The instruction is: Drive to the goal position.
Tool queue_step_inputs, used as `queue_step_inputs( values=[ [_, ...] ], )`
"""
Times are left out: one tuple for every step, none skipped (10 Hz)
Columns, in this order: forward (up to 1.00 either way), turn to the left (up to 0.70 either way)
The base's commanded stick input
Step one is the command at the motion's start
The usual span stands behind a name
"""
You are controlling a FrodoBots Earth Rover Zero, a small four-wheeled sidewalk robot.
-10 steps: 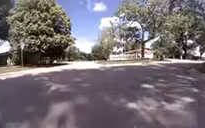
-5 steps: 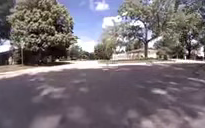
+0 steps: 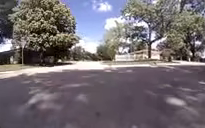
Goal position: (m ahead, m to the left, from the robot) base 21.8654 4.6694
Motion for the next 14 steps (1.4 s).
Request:
queue_step_inputs(
  values=[
    [0.85, 0.0],
    [0.85, 0.0],
    [0.85, 0.0],
    [0.85, 0.0],
    [0.85, 0.0],
    [0.85, 0.0],
    [0.85, 0.0],
    [0.85, 0.0],
    [0.85, 0.0],
    [0.85, 0.0],
    [0.85, 0.0],
    [0.85, 0.0],
    [0.85, 0.0],
    [0.85, 0.0]
  ],
)
